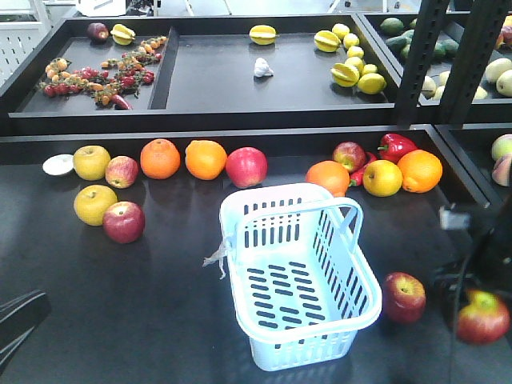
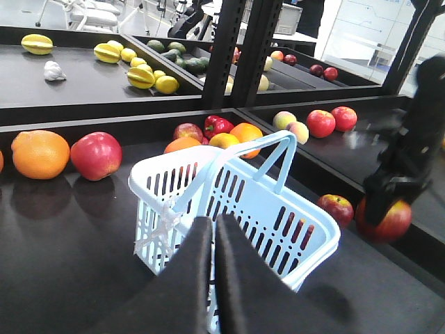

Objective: Pick three apples into basket with both arms
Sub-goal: 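Carry the red apple over the basket with the right gripper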

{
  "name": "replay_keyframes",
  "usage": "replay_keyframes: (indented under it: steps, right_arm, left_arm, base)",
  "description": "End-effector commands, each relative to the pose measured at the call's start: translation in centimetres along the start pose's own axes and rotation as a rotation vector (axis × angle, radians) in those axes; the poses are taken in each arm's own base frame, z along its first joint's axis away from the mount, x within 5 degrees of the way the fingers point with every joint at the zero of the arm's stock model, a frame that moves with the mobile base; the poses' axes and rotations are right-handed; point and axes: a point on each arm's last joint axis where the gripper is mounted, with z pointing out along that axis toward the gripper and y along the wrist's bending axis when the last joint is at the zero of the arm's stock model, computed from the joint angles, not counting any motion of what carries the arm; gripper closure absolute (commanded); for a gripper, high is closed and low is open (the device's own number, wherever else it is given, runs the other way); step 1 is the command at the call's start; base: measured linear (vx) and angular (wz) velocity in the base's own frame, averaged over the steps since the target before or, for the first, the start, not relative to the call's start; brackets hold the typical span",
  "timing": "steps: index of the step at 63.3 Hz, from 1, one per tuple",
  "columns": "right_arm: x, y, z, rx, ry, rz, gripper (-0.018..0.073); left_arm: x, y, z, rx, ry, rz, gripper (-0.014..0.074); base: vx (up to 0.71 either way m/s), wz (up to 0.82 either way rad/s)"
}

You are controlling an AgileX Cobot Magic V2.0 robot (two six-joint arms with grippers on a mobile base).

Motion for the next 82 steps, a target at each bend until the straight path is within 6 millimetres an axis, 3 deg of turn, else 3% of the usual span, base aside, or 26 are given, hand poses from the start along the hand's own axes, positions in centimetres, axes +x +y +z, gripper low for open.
replay_keyframes:
  steps: [1, 12, 19, 31, 40, 45, 53, 70, 82]
  right_arm:
    - [1.4, 0.0, -4.9, -0.01, -0.157, -0.018, 0.0567]
    - [3.2, 1.1, -11.3, -0.108, -0.406, -0.057, 0.0567]
    - [3.7, 2.6, -14.5, -0.256, -0.526, -0.103, 0.0566]
    - [3.5, 5.4, -16.2, -0.537, -0.593, -0.205, 0.0563]
    - [2.5, 8.9, -14.5, -0.573, -0.514, -0.303, 0.0563]
    - [1.6, 11.6, -12.9, -0.549, -0.478, -0.364, 0.0563]
    - [-0.1, 14.1, -10.1, -0.497, -0.43, -0.379, 0.0563]
    - [-2.6, 16.4, -5.4, -0.444, -0.381, -0.387, 0.0529]
    - [-3.1, 16.7, -3.4, -0.434, -0.311, -0.399, 0.037]
  left_arm:
    - [-0.7, 0.1, 0.0, -0.026, -0.007, 0.048, 0.0605]
    - [-0.7, 0.1, 0.0, -0.026, -0.007, 0.048, 0.0605]
    - [-0.7, 0.1, 0.0, -0.026, -0.007, 0.048, 0.0605]
    - [-0.7, 0.1, 0.0, -0.027, -0.006, 0.048, 0.0605]
    - [-0.7, 0.1, 0.0, -0.027, -0.006, 0.048, 0.0605]
    - [-0.7, 0.1, 0.0, -0.027, -0.006, 0.048, 0.0605]
    - [-0.7, 0.1, 0.0, -0.027, -0.006, 0.048, 0.0605]
    - [-0.7, 0.1, 0.0, -0.027, -0.006, 0.048, 0.0605]
    - [-0.7, 0.1, 0.0, -0.027, -0.006, 0.048, 0.0605]
  base:
    - [0.0, 0.0]
    - [0.0, 0.0]
    - [0.0, 0.0]
    - [0.0, 0.0]
    - [0.0, 0.0]
    - [0.0, 0.0]
    - [0.0, 0.0]
    - [0.0, 0.0]
    - [0.0, 0.0]
